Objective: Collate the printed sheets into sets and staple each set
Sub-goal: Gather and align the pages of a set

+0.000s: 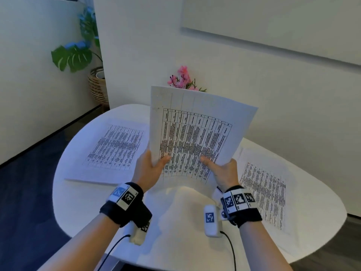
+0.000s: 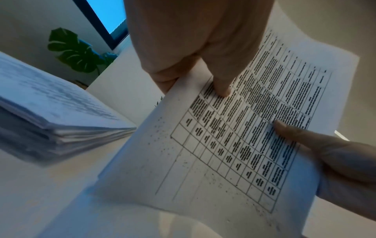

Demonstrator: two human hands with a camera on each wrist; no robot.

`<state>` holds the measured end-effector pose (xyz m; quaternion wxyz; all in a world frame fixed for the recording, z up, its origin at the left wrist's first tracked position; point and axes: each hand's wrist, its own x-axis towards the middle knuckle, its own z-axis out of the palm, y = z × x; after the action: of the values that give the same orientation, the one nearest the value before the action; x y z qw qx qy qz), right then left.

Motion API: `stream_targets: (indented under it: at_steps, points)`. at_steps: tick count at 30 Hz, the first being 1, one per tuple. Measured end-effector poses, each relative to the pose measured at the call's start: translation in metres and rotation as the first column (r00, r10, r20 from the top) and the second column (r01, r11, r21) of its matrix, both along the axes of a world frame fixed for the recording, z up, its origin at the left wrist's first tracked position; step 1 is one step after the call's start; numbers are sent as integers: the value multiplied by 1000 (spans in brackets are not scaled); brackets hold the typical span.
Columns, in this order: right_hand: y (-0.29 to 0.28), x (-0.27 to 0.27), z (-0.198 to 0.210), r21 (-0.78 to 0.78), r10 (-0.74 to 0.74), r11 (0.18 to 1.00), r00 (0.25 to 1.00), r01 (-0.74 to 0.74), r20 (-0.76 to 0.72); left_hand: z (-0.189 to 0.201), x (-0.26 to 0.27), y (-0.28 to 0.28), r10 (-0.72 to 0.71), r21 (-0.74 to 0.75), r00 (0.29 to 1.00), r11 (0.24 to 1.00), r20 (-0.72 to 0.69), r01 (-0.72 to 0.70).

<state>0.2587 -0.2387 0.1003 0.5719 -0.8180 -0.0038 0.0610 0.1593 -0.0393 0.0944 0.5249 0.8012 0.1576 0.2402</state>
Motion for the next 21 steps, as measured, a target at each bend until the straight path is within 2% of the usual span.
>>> stream_targets:
  at_steps: [2,3,4,5,6,7,8,9,11,13,14,16,17,19,20,21]
  points:
    - [-7,4,6,-193,140,972,990,-135,13,2,-5,2,19,8,1000,1000,5,-19]
    - [-12,5,10,-363,215,911,977,-197,9,3,-8,5,15,-3,1000,1000,2,-15]
    - [-19,9,9,-564,278,794,961,-227,5,5,-12,7,5,-22,1000,1000,1,-5]
    - [-25,12,7,-746,302,629,953,-217,-22,3,-15,11,2,-33,1000,999,-7,-2]
    - [-31,14,4,-865,278,466,959,-187,-57,1,-19,15,-6,-35,999,999,-31,5]
    - [-37,17,-1,-920,232,352,969,-170,-90,-1,-24,18,-11,-34,998,999,-59,9]
    - [-42,18,-6,-938,195,299,974,-173,-117,-3,-29,20,-27,-39,996,999,-81,24]
    - [-45,20,-13,-939,173,285,974,-194,-149,-5,-35,21,-37,-51,994,998,-100,32]
    - [-51,26,-28,-920,193,310,963,-240,-186,-7,-47,19,-54,-78,991,996,-126,44]
    - [-58,31,-38,-906,233,351,959,-236,-159,-8,-57,18,-51,-83,987,996,-152,39]
    - [-60,29,-36,-892,238,395,962,-219,-131,-8,-62,17,-56,-79,986,996,-159,44]
    - [-60,19,-24,-807,179,577,983,-127,-26,-6,-70,15,-73,-60,982,996,-176,64]
    - [-61,14,-16,-712,119,699,992,-62,30,-5,-74,14,-80,-47,982,996,-172,73]
    - [-63,4,4,-366,-67,925,993,100,102,-2,-79,11,-98,-30,976,995,-194,94]
    - [-64,-1,17,-147,-179,970,977,195,117,-2,-81,9,-104,-21,974,995,-203,102]
    - [-66,-4,31,26,-279,960,949,278,146,-1,-82,7,-109,-5,974,994,-198,111]
